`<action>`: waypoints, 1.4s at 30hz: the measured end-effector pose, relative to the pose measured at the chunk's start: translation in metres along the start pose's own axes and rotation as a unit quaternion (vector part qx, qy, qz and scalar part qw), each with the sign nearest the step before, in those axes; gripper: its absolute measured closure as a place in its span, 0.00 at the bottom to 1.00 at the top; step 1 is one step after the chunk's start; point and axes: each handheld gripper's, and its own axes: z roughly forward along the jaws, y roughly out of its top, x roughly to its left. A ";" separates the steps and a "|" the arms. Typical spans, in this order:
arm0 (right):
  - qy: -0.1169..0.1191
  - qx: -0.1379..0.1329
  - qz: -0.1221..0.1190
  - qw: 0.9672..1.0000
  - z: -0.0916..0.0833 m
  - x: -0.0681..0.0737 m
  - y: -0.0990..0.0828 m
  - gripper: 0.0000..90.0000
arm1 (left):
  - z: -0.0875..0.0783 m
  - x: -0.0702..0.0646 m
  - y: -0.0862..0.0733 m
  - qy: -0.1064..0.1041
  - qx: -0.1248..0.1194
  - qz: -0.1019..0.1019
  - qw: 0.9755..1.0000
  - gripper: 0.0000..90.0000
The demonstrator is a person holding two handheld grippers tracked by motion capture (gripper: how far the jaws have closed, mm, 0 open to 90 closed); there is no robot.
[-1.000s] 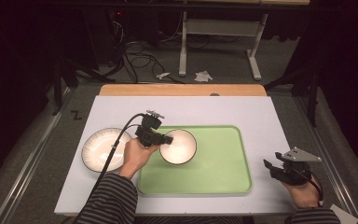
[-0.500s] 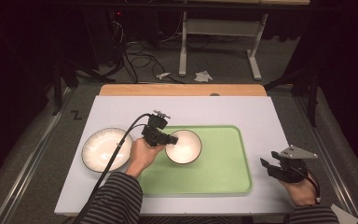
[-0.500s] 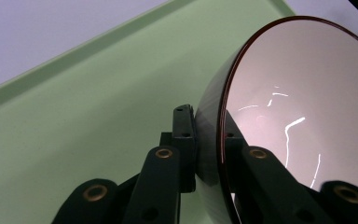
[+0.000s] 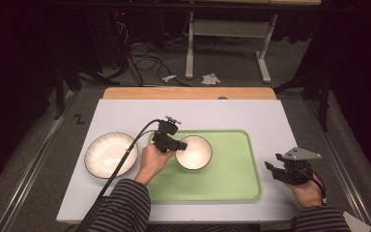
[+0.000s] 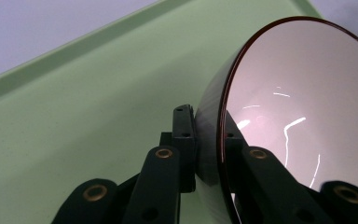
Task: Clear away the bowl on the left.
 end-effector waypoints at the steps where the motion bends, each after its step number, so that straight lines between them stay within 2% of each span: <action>1: 0.001 0.000 -0.001 1.000 0.001 0.000 0.001 0.53 | 0.001 0.000 0.000 0.002 0.000 -0.001 1.000 0.91; 13: -0.007 0.003 -0.001 1.000 0.002 0.000 0.002 0.53 | 0.009 0.004 0.003 0.008 0.006 -0.006 1.000 0.91; 26: -0.001 0.008 -0.010 1.000 -0.002 0.002 -0.003 0.53 | 0.022 0.016 0.006 0.003 0.006 -0.028 1.000 0.91; 42: -0.009 0.012 0.002 1.000 -0.009 0.002 -0.010 0.53 | 0.032 0.020 0.009 0.005 0.007 -0.033 0.999 0.91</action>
